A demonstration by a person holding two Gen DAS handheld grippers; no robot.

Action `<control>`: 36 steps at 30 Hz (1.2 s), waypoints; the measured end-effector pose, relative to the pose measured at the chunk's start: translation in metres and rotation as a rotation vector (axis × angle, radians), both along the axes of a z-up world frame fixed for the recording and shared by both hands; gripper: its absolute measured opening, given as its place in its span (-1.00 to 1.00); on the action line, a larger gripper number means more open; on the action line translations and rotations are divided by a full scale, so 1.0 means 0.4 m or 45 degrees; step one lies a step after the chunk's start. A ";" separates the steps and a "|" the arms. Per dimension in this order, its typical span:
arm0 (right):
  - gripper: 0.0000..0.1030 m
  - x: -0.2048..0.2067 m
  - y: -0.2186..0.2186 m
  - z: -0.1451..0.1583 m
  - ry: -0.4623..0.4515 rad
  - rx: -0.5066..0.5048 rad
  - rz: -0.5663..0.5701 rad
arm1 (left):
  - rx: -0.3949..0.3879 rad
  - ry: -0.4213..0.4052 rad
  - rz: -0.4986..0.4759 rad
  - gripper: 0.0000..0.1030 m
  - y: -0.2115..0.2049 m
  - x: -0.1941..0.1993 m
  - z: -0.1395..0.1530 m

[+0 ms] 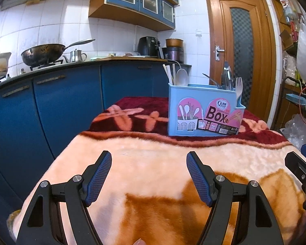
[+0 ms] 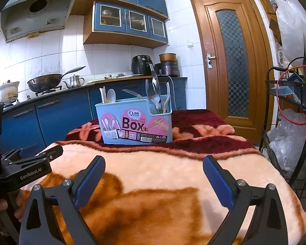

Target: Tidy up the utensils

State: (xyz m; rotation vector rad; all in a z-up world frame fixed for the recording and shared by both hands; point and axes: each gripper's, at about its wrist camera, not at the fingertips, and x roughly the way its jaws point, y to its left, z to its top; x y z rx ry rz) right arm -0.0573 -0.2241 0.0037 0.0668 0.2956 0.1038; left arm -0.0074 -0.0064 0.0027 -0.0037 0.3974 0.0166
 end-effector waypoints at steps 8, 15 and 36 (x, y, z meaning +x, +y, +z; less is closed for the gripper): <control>0.91 0.000 -0.001 0.000 0.000 -0.001 0.000 | -0.001 -0.003 0.005 0.49 0.001 -0.003 0.001; 0.91 0.000 -0.001 -0.001 0.000 0.000 0.000 | 0.000 -0.005 0.005 0.49 0.002 -0.002 0.002; 0.91 0.000 -0.002 -0.001 -0.001 0.000 0.000 | -0.005 -0.012 0.007 0.49 0.005 -0.007 0.002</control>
